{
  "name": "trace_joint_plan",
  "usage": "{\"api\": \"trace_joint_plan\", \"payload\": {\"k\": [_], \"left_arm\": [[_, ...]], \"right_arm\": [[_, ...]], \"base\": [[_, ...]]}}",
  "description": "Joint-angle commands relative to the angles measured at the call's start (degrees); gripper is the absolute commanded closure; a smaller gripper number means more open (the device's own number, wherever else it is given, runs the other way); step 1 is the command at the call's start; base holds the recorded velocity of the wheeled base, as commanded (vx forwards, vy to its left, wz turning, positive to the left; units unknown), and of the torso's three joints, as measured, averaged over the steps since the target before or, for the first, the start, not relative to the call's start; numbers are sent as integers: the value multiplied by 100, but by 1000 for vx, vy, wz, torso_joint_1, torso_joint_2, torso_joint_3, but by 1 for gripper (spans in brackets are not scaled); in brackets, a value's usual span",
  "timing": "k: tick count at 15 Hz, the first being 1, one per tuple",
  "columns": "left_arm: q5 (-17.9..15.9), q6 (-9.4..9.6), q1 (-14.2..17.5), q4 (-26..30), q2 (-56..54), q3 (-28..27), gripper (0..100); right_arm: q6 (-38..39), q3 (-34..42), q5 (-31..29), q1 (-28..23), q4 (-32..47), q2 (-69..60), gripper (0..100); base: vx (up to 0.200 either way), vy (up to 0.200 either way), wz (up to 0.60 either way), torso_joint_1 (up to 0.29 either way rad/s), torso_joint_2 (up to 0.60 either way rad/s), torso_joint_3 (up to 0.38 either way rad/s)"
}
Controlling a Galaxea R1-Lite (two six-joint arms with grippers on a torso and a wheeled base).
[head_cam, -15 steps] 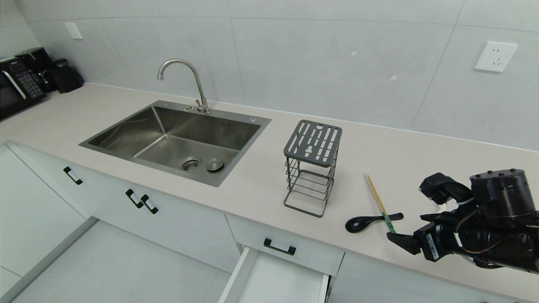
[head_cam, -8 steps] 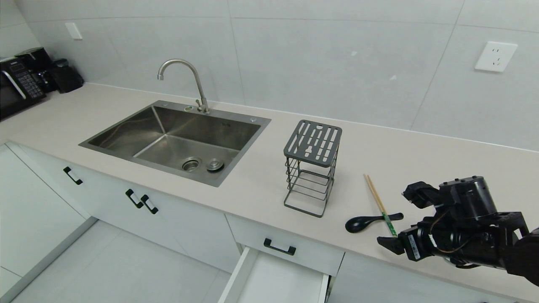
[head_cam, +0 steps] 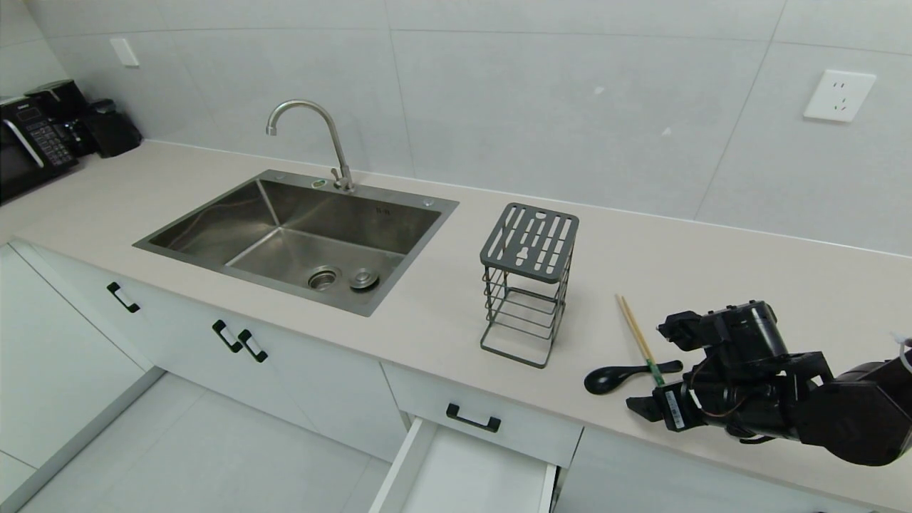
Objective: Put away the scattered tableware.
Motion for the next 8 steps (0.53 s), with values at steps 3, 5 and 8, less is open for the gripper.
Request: {"api": "trace_joint_plan", "payload": {"k": [3,5,8], "left_arm": [[-3,-2,1,-2,7,0,0],[-3,-2,1,-2,7,0,0],[-3,-2,1,-2,7,0,0]], "right_arm": [[13,-210,-61,23,1,215,0],[39,-210,-122,32,1,303,0],[92,-421,-122,41,1,531,0]], "base": [[0,0,0,0,0,0],[0,0,0,0,0,0],[0,0,0,0,0,0]]}}
